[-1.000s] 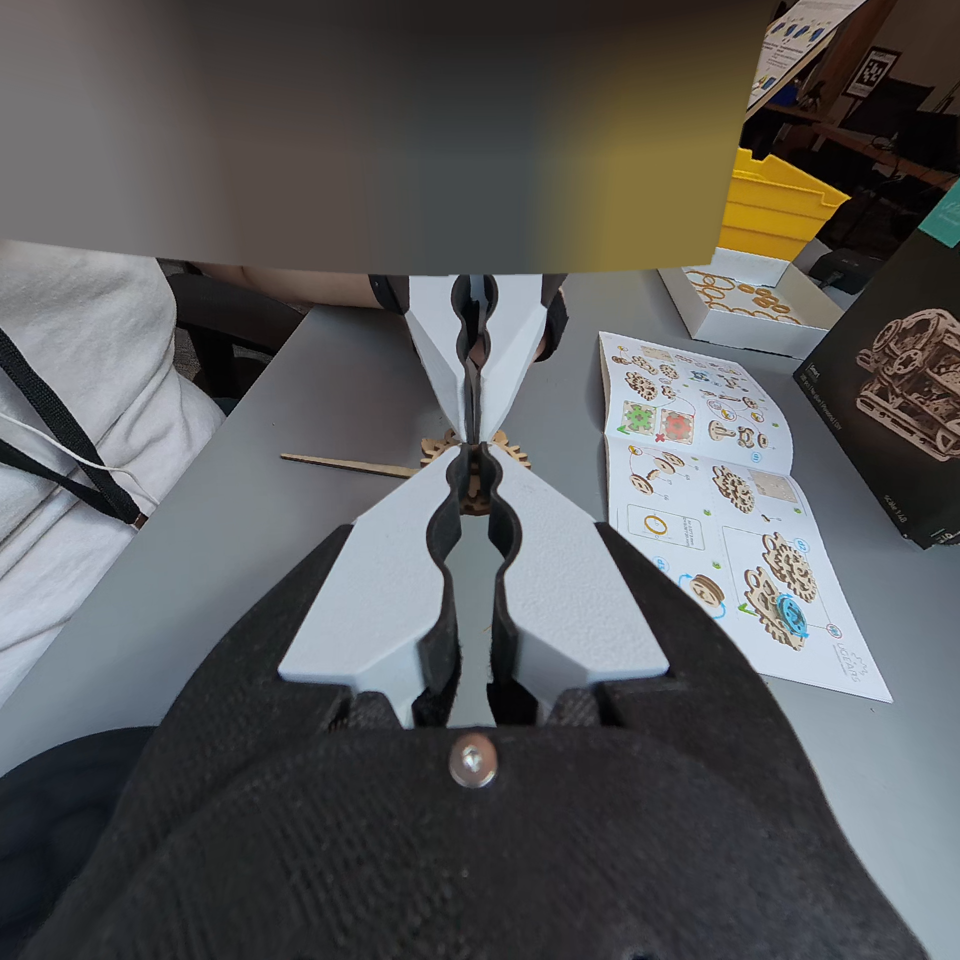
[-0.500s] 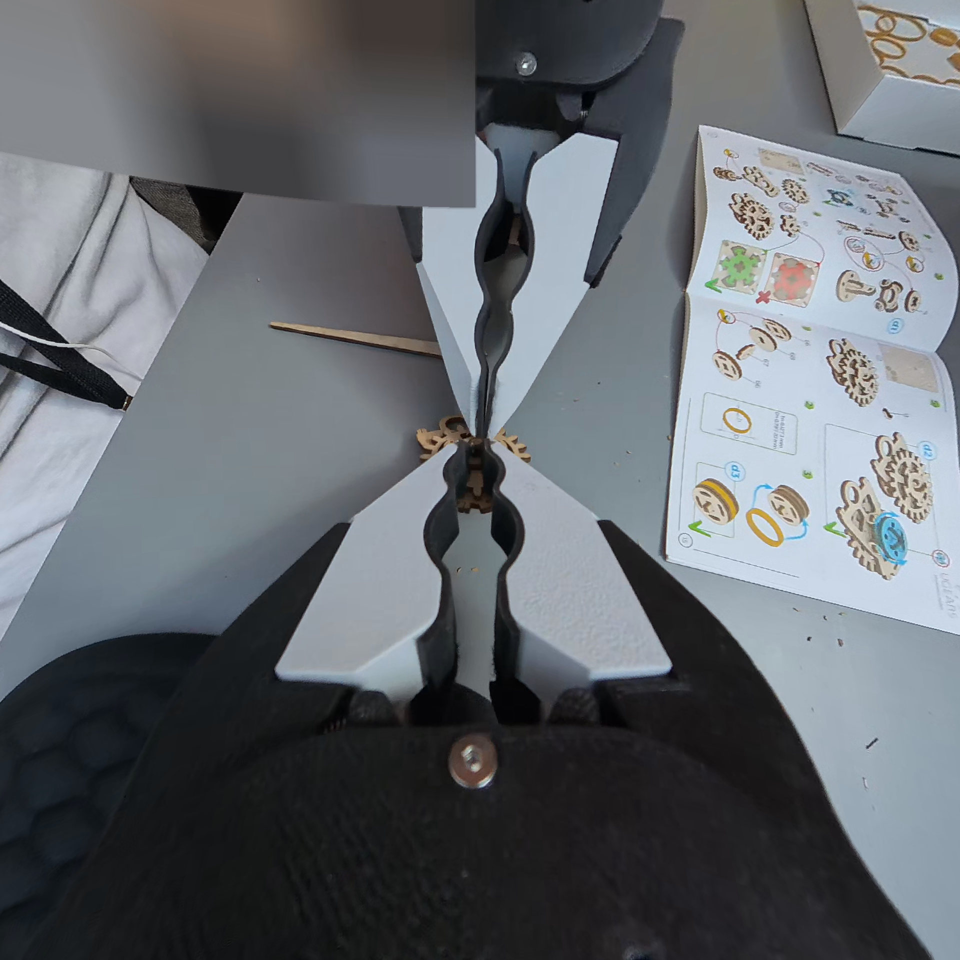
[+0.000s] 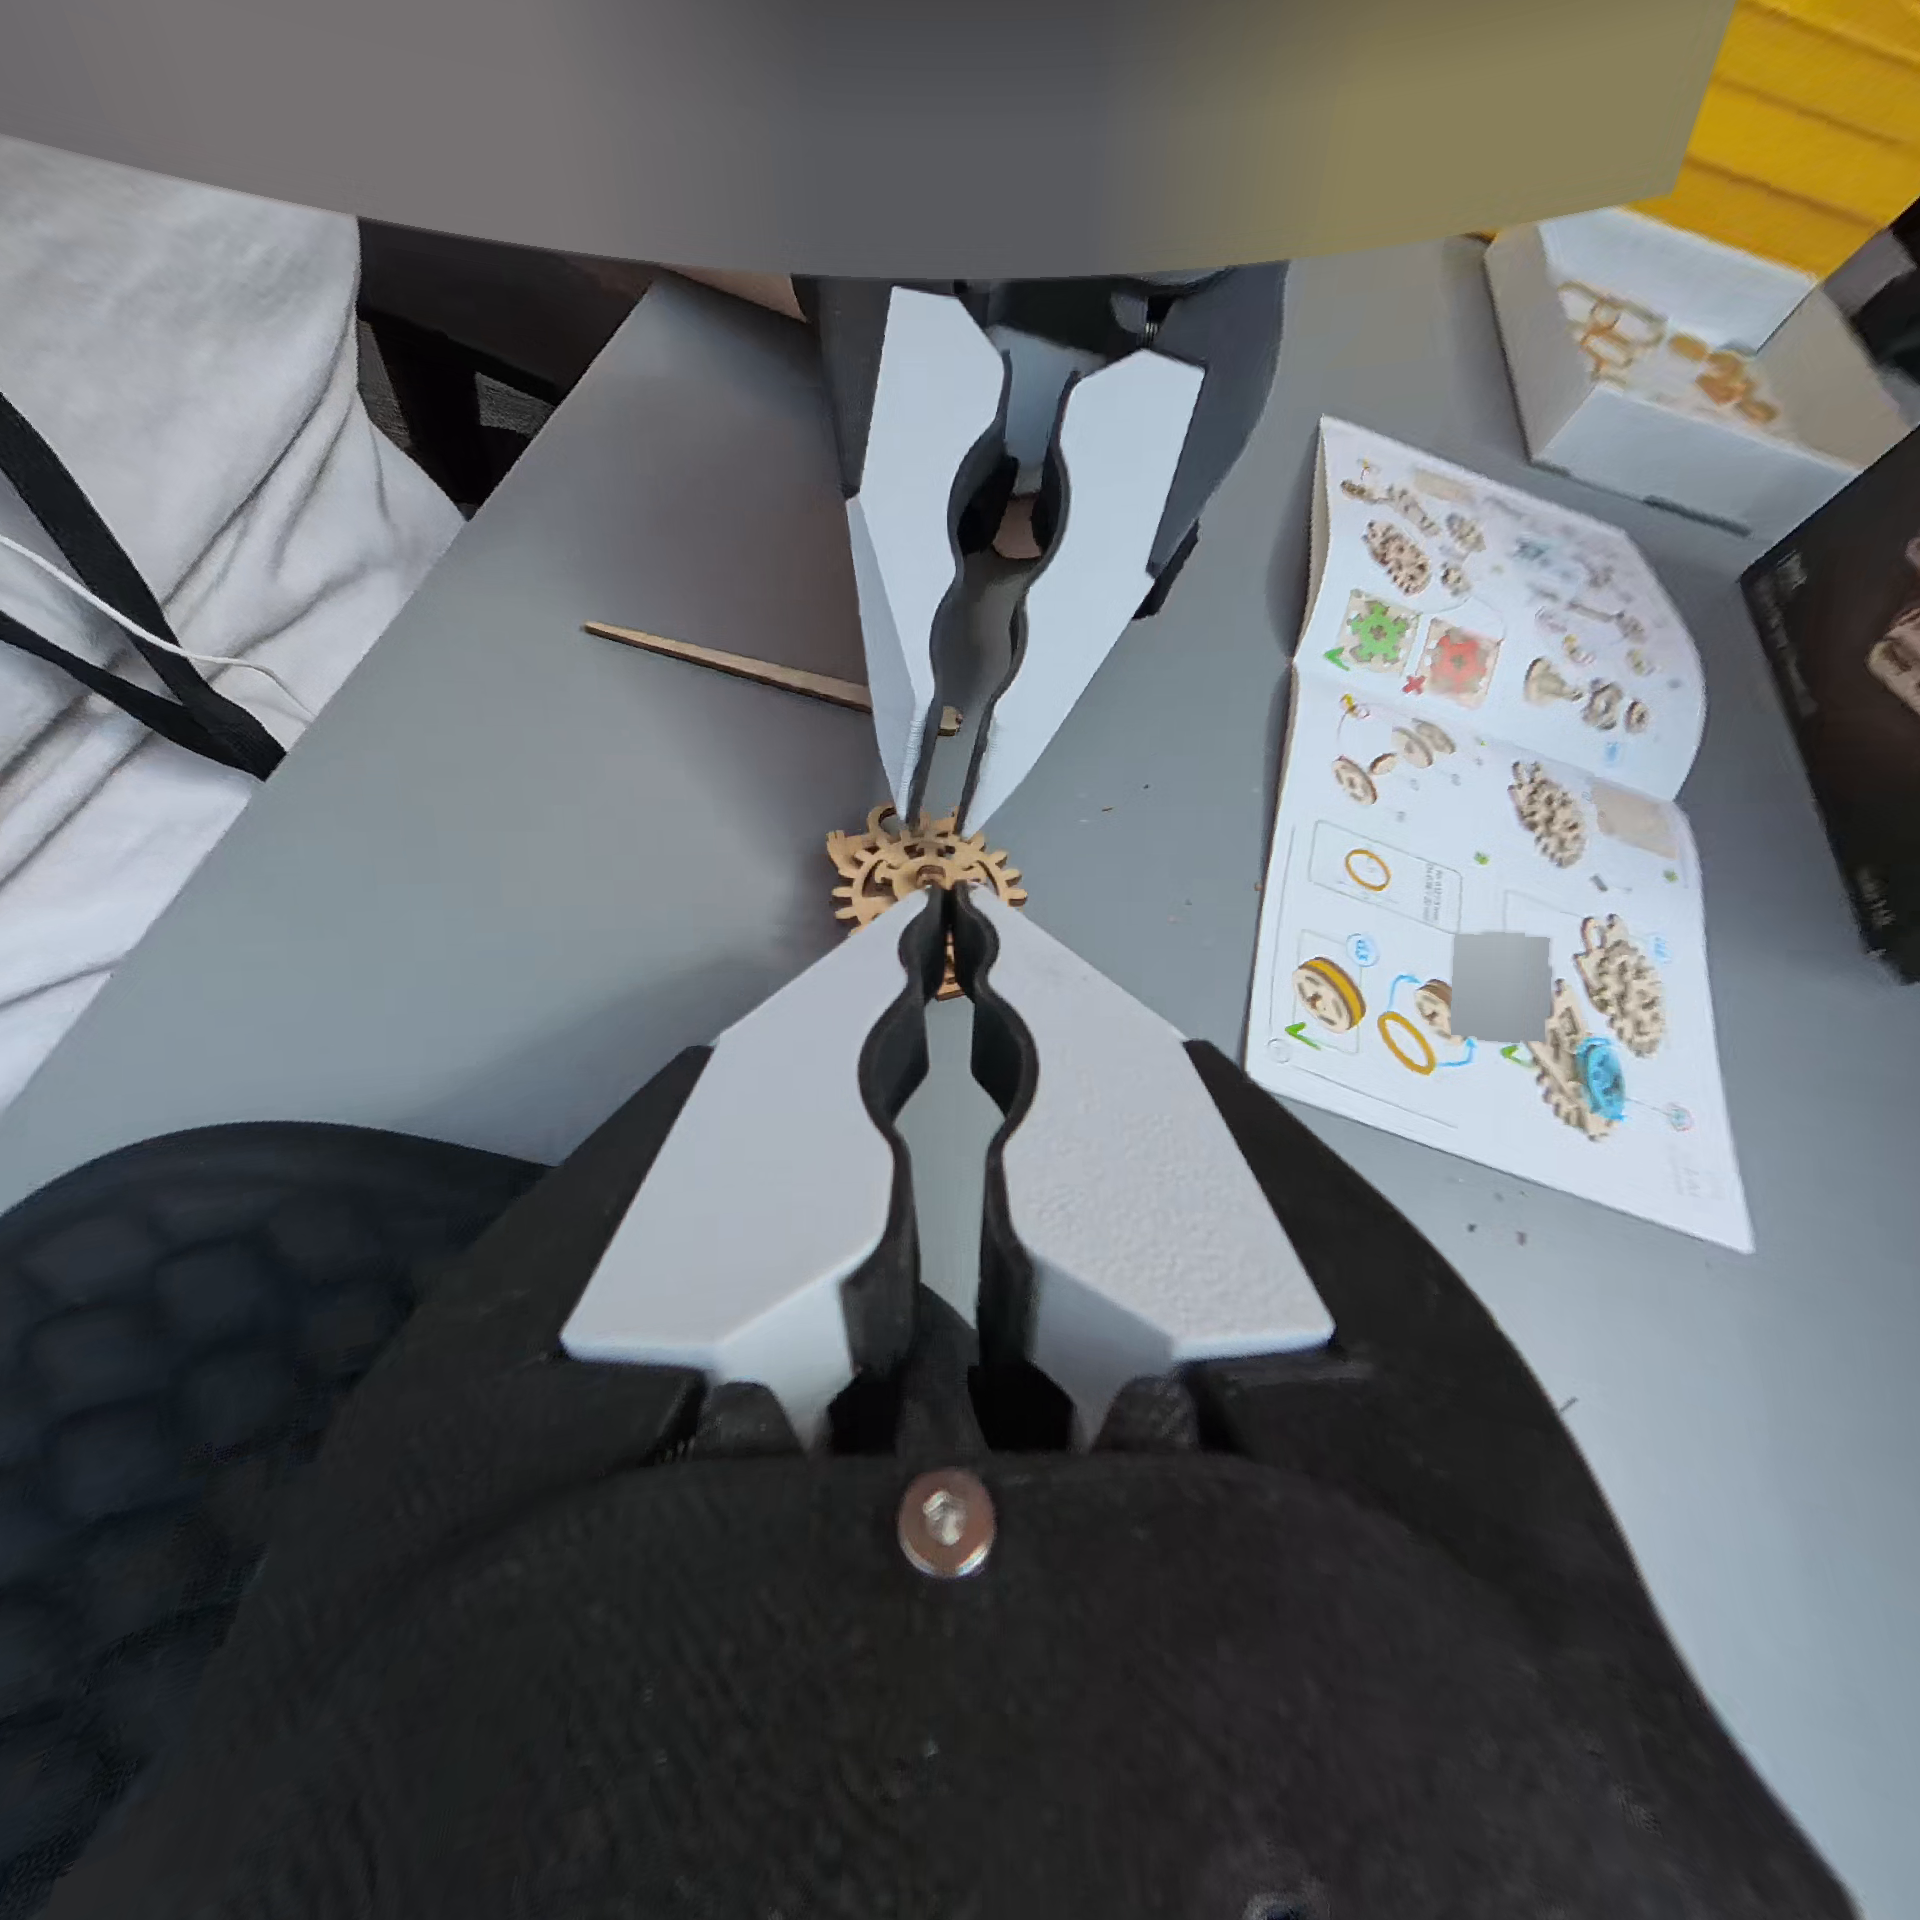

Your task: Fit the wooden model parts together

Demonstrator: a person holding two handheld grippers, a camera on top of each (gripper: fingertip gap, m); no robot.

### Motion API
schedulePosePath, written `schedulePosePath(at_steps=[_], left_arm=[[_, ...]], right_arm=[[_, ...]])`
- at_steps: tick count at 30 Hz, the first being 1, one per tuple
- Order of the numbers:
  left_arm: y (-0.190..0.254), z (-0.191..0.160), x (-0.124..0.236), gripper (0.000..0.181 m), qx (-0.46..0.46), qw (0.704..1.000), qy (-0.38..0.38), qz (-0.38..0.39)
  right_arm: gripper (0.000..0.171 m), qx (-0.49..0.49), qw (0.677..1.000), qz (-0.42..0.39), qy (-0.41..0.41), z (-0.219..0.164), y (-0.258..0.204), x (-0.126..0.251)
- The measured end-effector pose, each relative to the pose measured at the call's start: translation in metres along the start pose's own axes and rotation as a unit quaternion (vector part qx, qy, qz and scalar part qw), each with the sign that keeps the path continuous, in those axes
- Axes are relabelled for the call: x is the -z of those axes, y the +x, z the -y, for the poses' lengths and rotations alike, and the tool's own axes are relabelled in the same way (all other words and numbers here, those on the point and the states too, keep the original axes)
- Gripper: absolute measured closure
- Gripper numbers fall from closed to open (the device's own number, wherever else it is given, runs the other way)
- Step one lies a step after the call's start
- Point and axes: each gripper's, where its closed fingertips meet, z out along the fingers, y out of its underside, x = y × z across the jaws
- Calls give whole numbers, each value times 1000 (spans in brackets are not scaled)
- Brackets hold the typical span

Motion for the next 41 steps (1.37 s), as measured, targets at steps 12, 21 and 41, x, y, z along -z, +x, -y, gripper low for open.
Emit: schedulePosePath(at_steps=[12, 21, 41], left_arm=[[-1, -4, -6, 180, -25, 999, -21, 17], [3, -2, -9, 181, -61, 998, -16, 19], [7, -1, -12, 181, -122, 992, -7, 9]], right_arm=[[171, 338, 936, -85, -39, -5, -4, -19], [171, 338, 937, -84, -39, -8, -11, -18], [171, 301, 951, -70, -23, -9, -15, -16]])
